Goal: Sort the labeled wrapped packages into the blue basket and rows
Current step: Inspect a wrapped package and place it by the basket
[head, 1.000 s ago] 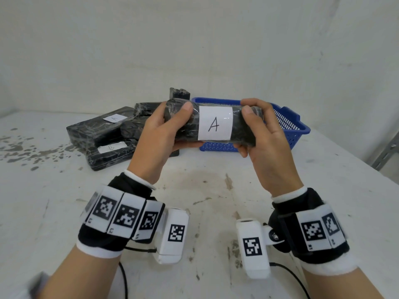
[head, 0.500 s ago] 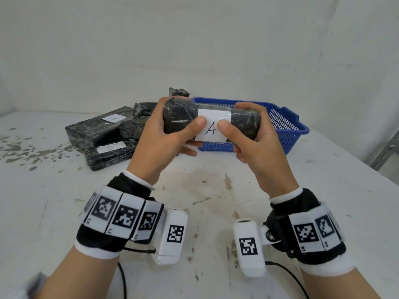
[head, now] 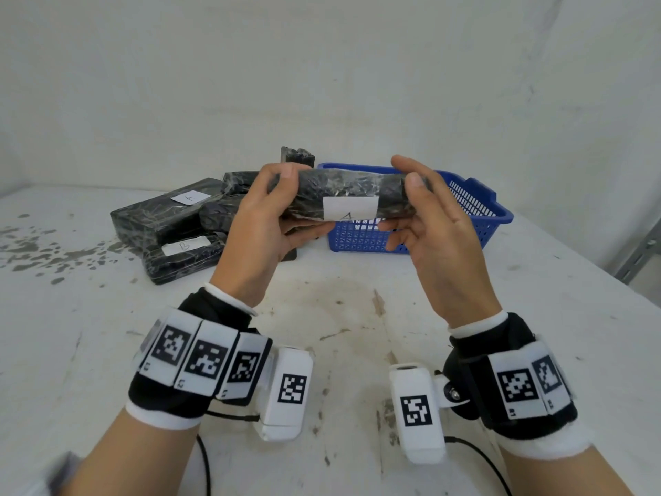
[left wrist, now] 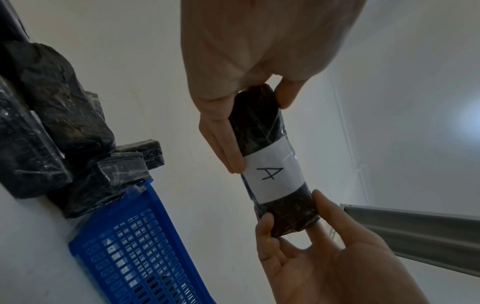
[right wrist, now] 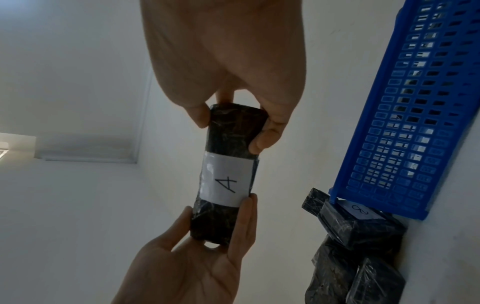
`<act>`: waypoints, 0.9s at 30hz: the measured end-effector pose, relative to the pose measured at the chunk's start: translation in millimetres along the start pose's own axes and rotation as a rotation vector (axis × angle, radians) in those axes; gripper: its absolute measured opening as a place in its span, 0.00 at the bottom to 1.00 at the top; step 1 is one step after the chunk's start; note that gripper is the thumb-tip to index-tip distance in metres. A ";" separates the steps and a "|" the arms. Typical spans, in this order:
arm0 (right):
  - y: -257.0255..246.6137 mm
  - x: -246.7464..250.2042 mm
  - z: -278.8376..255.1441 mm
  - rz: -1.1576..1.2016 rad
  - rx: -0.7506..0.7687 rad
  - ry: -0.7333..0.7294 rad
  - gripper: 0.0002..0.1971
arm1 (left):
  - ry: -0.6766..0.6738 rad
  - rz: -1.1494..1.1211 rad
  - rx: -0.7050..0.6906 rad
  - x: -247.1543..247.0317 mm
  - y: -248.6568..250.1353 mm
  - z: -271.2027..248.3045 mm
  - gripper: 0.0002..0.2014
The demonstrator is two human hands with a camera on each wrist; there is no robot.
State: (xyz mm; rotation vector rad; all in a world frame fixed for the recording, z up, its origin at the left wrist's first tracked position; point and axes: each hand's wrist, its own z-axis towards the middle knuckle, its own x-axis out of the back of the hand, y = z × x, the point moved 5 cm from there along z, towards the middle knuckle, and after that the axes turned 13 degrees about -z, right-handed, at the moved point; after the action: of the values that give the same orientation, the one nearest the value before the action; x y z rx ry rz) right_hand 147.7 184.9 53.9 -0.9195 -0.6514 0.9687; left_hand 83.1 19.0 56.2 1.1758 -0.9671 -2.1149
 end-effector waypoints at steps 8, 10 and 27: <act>3.6 -3.1 -2.7 -0.036 -0.020 0.068 0.04 | 0.035 0.108 -0.048 -1.2 -3.2 -0.9 0.06; 2.8 -3.4 -2.6 -0.057 0.008 0.075 0.03 | 0.032 0.135 -0.080 -1.2 -3.5 -2.3 0.10; 1.1 0.1 -2.8 -0.118 0.022 0.105 0.10 | -0.069 0.138 -0.090 -6.0 -3.5 -2.0 0.18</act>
State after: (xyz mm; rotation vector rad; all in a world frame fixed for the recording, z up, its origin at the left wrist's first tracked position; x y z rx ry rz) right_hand 149.6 184.3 51.6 -0.8968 -0.5979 0.8156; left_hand 87.4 24.9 55.6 0.9699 -0.9452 -2.0773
